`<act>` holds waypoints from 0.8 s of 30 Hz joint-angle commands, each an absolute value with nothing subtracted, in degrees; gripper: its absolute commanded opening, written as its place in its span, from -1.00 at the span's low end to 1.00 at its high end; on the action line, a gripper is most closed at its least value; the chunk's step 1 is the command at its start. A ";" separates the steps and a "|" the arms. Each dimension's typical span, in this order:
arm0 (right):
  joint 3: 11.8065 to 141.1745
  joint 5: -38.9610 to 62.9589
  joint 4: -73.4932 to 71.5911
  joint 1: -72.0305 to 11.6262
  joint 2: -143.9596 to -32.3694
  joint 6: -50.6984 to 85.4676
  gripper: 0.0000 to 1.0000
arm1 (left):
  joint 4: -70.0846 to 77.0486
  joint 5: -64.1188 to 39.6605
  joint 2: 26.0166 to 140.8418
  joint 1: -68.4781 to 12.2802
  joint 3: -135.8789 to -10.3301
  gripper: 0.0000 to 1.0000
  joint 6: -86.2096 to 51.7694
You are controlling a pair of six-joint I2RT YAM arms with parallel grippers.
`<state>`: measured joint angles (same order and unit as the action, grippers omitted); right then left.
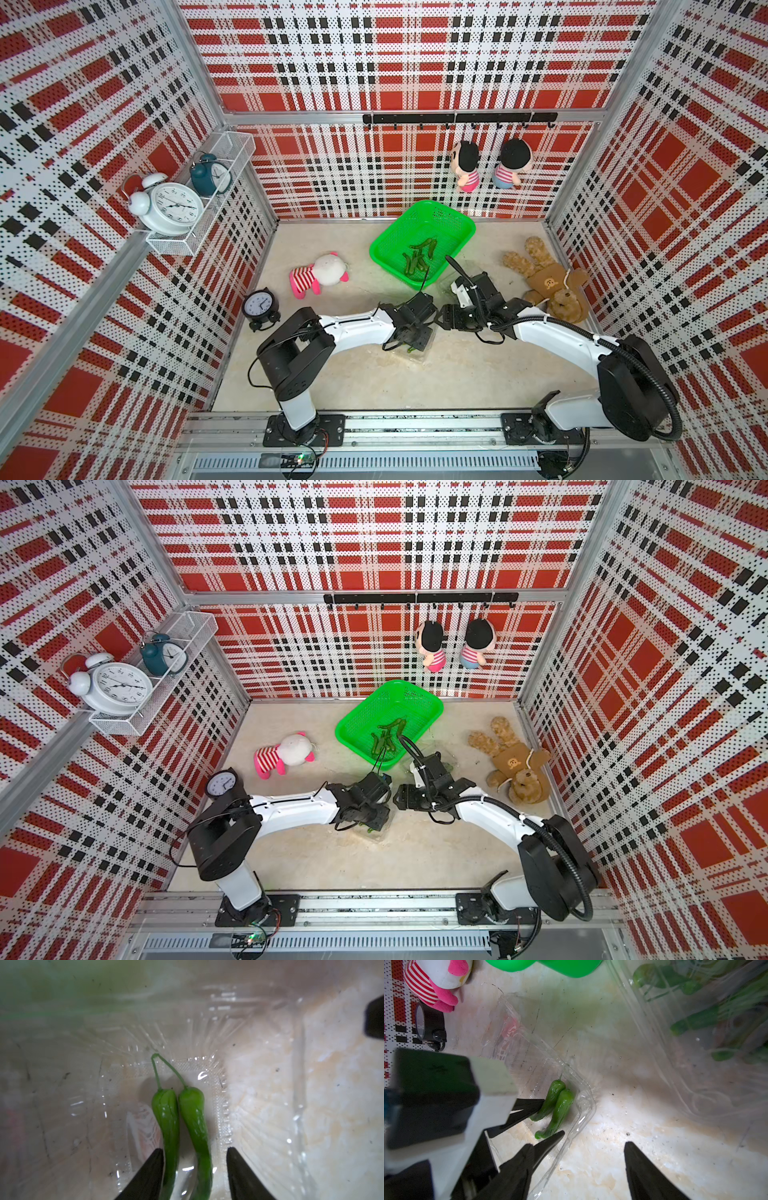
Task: Take small green peppers out of containers
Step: Pick up the green pepper from the packing box.
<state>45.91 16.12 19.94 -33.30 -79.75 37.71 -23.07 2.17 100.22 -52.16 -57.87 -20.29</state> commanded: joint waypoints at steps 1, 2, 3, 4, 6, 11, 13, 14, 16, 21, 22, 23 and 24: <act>46.23 16.30 19.85 -33.05 -80.07 37.35 0.44 | -20.91 0.80 101.33 -51.86 -57.01 -0.11 -19.01; 46.23 16.26 19.86 -33.05 -80.07 37.35 0.44 | -20.89 0.62 101.42 -51.86 -57.03 -0.20 -18.90; 46.14 16.26 19.86 -33.05 -79.98 37.46 0.44 | -20.91 0.53 101.38 -51.86 -57.10 -0.30 -18.83; 46.06 16.19 19.86 -33.05 -79.87 37.57 0.44 | -20.84 0.44 101.31 -51.86 -57.13 -0.38 -18.82; 45.88 16.09 19.73 -33.05 -79.73 37.68 0.44 | -21.31 0.61 101.06 -51.86 -57.44 -0.55 -18.89; 46.01 16.00 19.25 -33.05 -79.89 38.13 0.44 | -23.49 1.35 99.50 -51.94 -58.08 -0.68 -19.07; 46.40 15.82 19.11 -33.05 -79.96 38.22 0.44 | -25.33 2.36 98.19 -51.94 -58.75 -0.68 -19.15; 46.49 15.78 18.97 -33.06 -80.07 38.24 0.44 | -26.13 2.80 97.54 -51.84 -59.03 -0.68 -19.25; 46.58 15.65 18.73 -33.06 -80.15 38.47 0.44 | -27.76 3.47 96.03 -51.55 -59.71 -0.68 -19.30; 46.76 15.32 18.37 -33.05 -80.22 38.89 0.44 | -33.35 4.48 92.26 -49.56 -63.73 -0.68 -18.52; 46.81 15.25 18.29 -33.07 -80.20 38.93 0.44 | -34.53 4.78 91.48 -49.13 -64.65 -0.68 -18.31; 46.92 15.13 18.19 -33.05 -80.23 39.02 0.44 | -35.73 4.96 90.68 -48.45 -65.79 -0.68 -17.96; 46.92 15.12 18.11 -33.05 -80.30 39.11 0.45 | -36.51 4.94 89.85 -47.84 -66.56 -0.68 -17.74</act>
